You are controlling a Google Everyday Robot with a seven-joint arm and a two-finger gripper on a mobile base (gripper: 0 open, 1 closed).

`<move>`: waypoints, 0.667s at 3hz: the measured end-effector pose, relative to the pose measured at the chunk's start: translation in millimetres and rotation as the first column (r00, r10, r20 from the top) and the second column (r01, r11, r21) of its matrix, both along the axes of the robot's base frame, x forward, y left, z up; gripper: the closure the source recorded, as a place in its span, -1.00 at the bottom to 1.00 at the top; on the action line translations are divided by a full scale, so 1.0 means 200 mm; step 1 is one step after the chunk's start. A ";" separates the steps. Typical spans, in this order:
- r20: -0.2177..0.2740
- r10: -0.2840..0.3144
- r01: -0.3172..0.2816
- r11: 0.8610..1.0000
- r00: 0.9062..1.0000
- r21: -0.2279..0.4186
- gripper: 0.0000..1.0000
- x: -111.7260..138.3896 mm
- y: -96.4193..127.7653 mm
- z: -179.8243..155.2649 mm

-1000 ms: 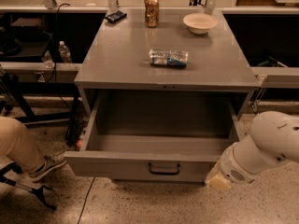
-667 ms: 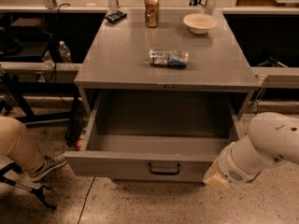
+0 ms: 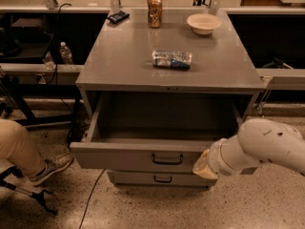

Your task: Close top drawer

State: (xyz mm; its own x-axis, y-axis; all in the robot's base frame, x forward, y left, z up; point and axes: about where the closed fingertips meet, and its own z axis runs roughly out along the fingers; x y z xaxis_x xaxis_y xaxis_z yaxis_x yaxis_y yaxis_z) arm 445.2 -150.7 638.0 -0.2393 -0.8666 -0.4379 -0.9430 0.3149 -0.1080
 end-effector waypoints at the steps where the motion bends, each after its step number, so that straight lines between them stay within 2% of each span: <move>1: 0.133 0.045 -0.046 0.999 0.990 0.003 1.00 0.21 0.11 -0.01; 2: 0.227 0.067 -0.068 0.998 0.972 -0.002 1.00 0.36 0.20 0.01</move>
Offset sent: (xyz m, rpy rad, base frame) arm 0.1082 0.0600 0.0086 0.0059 -0.3393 0.0892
